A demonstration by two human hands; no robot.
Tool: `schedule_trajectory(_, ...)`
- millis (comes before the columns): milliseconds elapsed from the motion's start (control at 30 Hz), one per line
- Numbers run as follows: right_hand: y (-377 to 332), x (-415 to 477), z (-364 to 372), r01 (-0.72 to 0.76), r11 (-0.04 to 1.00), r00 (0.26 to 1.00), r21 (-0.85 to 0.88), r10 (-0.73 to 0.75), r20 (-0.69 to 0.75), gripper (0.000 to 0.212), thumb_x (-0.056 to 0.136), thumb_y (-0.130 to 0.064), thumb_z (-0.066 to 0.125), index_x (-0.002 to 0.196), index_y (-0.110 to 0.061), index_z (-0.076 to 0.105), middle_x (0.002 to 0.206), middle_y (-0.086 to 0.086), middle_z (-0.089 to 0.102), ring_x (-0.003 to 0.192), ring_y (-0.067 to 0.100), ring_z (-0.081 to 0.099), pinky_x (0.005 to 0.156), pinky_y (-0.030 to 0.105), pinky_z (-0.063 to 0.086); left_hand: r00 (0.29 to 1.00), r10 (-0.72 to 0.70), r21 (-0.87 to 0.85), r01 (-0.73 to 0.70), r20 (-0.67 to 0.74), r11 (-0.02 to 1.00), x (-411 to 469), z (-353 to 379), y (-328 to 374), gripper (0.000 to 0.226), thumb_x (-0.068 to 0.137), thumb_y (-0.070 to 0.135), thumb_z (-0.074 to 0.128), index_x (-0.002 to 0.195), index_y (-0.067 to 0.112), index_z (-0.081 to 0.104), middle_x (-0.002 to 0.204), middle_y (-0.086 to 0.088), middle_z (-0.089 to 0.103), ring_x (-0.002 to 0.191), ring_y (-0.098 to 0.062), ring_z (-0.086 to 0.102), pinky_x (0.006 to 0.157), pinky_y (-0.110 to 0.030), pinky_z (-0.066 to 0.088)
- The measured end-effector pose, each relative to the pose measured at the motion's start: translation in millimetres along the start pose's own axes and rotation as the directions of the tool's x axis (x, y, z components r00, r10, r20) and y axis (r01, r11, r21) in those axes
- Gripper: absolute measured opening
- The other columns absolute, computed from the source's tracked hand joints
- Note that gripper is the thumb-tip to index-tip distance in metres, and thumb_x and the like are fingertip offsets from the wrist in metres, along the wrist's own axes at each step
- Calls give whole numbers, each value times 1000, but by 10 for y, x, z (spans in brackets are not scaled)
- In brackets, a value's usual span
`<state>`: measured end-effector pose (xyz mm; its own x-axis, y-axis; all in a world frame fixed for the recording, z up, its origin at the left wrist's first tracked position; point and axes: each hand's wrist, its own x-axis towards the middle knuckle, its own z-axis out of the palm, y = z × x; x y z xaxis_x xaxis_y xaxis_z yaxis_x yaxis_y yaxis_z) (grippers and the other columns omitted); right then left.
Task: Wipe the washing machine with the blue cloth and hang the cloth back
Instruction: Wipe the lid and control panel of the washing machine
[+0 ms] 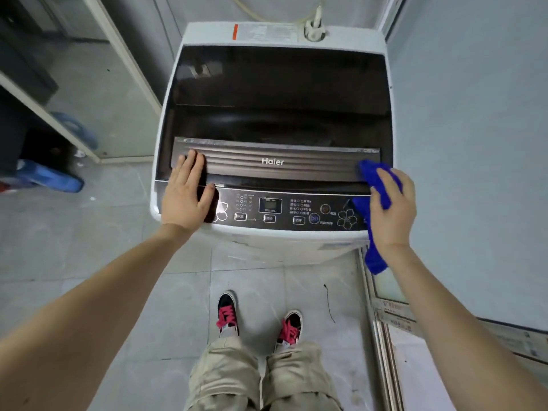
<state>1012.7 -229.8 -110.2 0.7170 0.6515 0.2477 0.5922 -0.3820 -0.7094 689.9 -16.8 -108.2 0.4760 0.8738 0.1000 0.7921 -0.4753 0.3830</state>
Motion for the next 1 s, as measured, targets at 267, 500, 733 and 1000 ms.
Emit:
schedule_trajectory(267, -667, -464, 672, -32, 996, 998, 79, 28, 56, 44, 95, -7, 58, 137, -19, 52, 146, -1, 38, 136, 17, 40, 109, 43, 43, 998, 50, -174, -43, 37, 984, -117, -337, -456, 52, 89, 8, 66, 139, 11, 55, 150, -4, 46, 138, -21, 43, 117, -32, 32)
schedule_trajectory(500, -1619, -778, 1557, 15, 990, 987, 142, -37, 155, 50, 91, -1, 60, 137, -18, 53, 148, -3, 35, 140, 16, 33, 114, 40, 37, 999, 21, -273, -31, -39, 961, -171, -454, -868, 49, 83, 4, 71, 131, 10, 61, 138, -5, 54, 128, -20, 50, 109, -24, 35)
schedule_trajectory(733, -2365, -989, 2275, -3, 994, 988, 107, -13, 156, 53, 90, -1, 62, 138, -21, 51, 148, -6, 34, 140, 16, 34, 111, 43, 41, 991, -73, -513, 123, 116, 850, -150, -626, -1272, 44, 89, 0, 65, 131, 11, 61, 131, 0, 62, 119, -12, 56, 99, -12, 38)
schedule_trajectory(1000, -3002, -1098, 2896, 27, 998, 988, 61, -36, 153, 55, 88, 3, 60, 137, -21, 52, 148, -5, 35, 141, 13, 30, 114, 27, 29, 974, -36, -556, 158, 225, 816, -61, -782, -1771, 42, 91, -1, 57, 130, 14, 61, 127, 4, 63, 114, -8, 57, 93, 0, 34)
